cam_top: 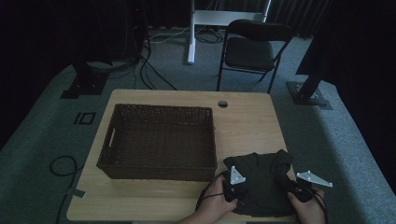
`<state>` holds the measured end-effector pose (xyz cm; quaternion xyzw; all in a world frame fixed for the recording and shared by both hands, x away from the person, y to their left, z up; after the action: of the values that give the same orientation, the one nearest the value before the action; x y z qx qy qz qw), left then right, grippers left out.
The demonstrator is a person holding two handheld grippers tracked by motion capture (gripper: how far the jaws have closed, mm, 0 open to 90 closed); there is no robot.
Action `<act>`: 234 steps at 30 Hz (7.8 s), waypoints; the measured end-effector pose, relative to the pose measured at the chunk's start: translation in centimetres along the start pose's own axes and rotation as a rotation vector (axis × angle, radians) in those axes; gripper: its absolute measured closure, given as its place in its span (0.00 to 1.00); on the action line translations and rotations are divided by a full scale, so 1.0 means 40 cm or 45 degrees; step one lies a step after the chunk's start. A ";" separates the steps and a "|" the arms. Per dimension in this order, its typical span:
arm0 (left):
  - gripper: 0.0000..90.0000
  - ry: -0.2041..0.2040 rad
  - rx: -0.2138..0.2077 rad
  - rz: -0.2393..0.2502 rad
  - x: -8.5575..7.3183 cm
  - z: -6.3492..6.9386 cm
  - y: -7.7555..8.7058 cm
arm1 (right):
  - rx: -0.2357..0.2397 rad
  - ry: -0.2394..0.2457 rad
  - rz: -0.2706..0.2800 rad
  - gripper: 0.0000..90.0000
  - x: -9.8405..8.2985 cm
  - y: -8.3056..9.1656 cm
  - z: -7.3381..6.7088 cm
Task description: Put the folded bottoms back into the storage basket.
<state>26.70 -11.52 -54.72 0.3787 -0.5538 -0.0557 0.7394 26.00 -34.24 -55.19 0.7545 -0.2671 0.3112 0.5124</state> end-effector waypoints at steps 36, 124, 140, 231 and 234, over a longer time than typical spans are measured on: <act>0.77 -0.105 0.003 0.164 0.243 -0.101 0.199 | 0.091 0.024 0.254 0.76 0.268 0.130 -0.105; 0.77 0.107 0.434 0.118 -0.077 -0.620 0.644 | 0.400 0.219 0.149 0.76 0.397 -0.319 -0.760; 0.77 0.135 0.433 0.031 -0.134 -0.673 0.572 | 0.356 0.164 0.100 0.76 0.343 -0.414 -0.740; 0.16 0.147 0.510 0.131 -0.041 -0.620 0.657 | 0.148 0.496 0.163 0.13 0.456 -0.317 -0.677; 0.16 0.151 0.511 0.132 -0.046 -0.612 0.668 | 0.130 0.500 0.173 0.13 0.459 -0.307 -0.662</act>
<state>38.09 20.49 -41.99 0.4919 -0.5282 0.1160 0.6824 41.87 -6.80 -41.55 0.6847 -0.1960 0.4992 0.4936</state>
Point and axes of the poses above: each handheld gripper's, and its own axes: y roughly backward along the jaws, x roughly out of its top, z roughly to its right, the point moved 4 cm from there along -y, roughly forward along the jaws, and after that the axes turned 5 degrees about -y, right-handed, at the moved point
